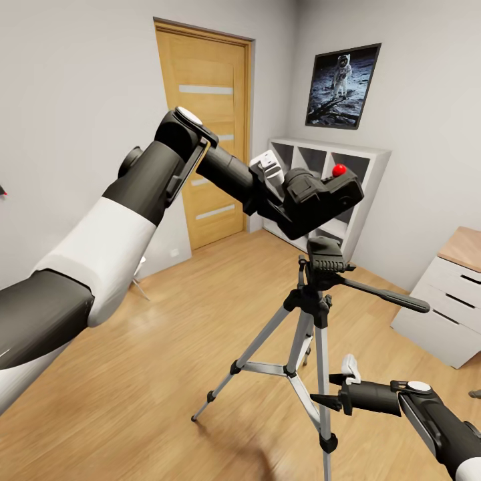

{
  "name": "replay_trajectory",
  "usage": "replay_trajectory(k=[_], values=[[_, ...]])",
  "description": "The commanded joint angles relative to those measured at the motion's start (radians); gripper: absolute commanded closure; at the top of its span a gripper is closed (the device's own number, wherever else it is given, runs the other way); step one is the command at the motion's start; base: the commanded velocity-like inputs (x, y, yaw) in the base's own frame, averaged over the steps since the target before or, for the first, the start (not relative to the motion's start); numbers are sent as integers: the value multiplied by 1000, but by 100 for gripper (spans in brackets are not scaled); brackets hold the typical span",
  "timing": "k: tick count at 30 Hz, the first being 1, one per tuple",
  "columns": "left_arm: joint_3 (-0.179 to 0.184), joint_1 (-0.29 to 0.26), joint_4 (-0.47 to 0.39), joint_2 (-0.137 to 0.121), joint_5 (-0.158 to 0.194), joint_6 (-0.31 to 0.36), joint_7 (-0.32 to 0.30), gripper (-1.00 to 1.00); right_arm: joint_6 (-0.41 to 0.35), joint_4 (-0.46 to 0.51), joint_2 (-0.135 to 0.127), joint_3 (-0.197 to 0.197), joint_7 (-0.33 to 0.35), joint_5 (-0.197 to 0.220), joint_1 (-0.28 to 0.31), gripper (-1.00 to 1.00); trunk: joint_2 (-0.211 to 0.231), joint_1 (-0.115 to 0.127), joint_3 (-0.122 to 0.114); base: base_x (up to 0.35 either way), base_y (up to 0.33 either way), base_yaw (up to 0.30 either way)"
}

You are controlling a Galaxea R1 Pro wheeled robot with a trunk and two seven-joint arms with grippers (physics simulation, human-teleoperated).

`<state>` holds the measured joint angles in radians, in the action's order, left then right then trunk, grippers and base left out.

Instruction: Attach the digital camera to the camera tripod in the bedroom.

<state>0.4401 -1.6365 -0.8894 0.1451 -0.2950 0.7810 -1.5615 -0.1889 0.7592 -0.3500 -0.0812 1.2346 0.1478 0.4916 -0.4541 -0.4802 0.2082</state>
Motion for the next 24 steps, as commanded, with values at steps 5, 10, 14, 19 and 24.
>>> replay_trajectory(k=[5,10,14,19,24], values=[[-1,-3,0,1,-10,11,-9,100,-12,0,-1,-5,0,10,1,100,-2,-1,2,0,0,0],[-1,-3,0,1,-10,11,-9,100,-12,0,-1,-5,0,10,1,100,-2,-1,2,0,0,0],[0,-4,0,0,-11,11,-9,100,-11,0,-2,-5,2,10,1,100,-2,-1,2,0,0,0],[0,-5,0,0,-11,11,-9,100,-11,0,-3,-5,4,11,1,100,-2,-1,2,0,0,0],[0,-7,0,-1,-10,9,-9,100,-11,0,-3,-5,3,10,1,100,-2,-1,2,0,0,0]])
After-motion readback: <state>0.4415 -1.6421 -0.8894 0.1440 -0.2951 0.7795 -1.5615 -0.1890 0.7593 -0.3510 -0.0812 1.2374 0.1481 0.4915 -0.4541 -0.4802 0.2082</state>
